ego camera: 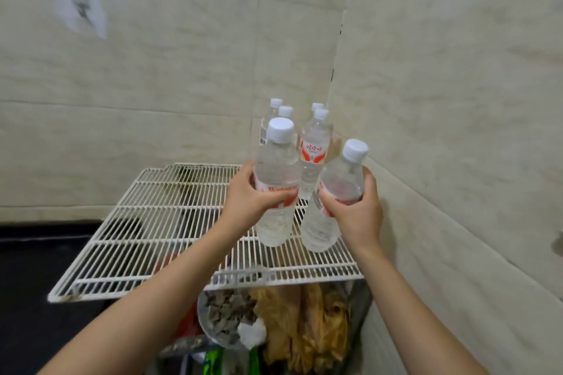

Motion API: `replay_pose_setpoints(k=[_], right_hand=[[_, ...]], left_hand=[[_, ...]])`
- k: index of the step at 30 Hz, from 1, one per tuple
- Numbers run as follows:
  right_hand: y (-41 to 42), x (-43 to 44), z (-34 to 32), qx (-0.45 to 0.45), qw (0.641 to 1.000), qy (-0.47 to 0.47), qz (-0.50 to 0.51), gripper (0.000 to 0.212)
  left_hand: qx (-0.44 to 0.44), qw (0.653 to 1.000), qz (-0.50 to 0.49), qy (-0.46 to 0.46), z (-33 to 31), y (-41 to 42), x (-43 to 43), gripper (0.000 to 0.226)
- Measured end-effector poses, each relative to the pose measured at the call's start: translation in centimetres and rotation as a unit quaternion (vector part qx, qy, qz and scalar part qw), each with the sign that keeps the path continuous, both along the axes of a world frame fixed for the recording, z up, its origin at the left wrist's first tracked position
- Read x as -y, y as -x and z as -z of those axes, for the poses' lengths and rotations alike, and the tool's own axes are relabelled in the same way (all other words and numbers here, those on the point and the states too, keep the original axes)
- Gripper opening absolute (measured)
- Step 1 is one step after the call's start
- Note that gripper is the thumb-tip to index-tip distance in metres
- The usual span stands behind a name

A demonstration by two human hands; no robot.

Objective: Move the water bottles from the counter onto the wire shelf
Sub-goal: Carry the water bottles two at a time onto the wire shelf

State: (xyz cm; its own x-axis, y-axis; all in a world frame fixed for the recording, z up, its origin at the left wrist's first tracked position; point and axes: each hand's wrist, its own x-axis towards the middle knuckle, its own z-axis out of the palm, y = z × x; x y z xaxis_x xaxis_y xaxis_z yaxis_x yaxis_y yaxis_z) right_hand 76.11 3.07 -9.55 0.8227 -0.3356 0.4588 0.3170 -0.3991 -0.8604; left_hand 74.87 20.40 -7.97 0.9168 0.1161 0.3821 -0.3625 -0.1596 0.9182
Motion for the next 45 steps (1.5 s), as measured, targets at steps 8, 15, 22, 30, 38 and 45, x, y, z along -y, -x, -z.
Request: replay_pose_setpoints(k=[8, 15, 22, 30, 38, 45], right_hand=[[-4.8, -1.4, -1.2, -0.005, 1.000, -0.018, -0.002, 0.081], [-9.1, -1.2, -2.2, -0.066, 0.996, 0.026, -0.059, 0.068], [-10.6, -0.4, -3.1, -0.097, 0.988, 0.053, -0.110, 0.076], [-10.3, -0.7, -2.3, -0.098, 0.985, 0.022, -0.140, 0.080], [-7.2, -1.3, 0.5, -0.085, 0.993, 0.040, -0.066, 0.080], [-2.9, -4.7, 1.6, -0.036, 0.977, 0.169, -0.123, 0.067]], left_hand=[[-0.024, 0.999, -0.020, 0.011, 0.9, -6.7, 0.7, 0.058], [-0.032, 0.999, -0.030, 0.000, 1.3, -10.7, 1.1, 0.054], [-0.043, 0.998, 0.016, -0.044, 1.5, -12.8, 1.5, 0.051], [-0.049, 0.996, 0.046, -0.061, 2.0, -12.9, 1.1, 0.057], [-0.121, 0.986, 0.012, -0.117, 3.5, -10.4, -0.3, 0.077], [-0.116, 0.983, -0.072, -0.124, 3.3, -5.4, -2.8, 0.069]])
